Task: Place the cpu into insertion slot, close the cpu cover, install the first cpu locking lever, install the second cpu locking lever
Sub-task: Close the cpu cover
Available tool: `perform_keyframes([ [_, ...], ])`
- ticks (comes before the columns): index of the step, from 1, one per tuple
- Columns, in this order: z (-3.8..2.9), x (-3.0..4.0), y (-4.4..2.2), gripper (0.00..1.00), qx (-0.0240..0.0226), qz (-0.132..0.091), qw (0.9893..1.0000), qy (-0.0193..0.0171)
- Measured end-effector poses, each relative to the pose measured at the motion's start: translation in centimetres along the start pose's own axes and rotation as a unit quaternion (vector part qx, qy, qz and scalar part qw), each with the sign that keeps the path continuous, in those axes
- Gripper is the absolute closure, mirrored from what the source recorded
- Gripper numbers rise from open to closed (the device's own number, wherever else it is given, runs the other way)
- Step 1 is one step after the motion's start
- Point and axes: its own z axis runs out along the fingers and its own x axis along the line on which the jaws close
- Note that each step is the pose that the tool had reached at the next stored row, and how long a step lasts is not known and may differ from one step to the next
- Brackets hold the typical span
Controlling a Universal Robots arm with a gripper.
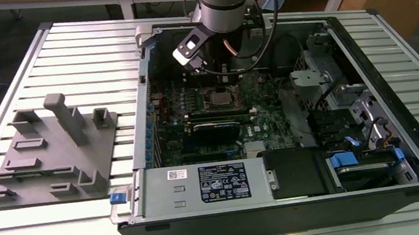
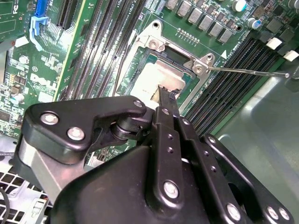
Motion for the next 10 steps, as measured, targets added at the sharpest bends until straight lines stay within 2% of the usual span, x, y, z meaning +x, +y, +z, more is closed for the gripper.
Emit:
perform_keyframes([
  [5, -0.24, 0.00, 0.01, 0.90, 0.0001, 0.000, 1.0000, 0.0000],
  [10, -1.21, 0.02, 0.05, 0.90, 0.0001, 0.000, 1.0000, 0.0001],
])
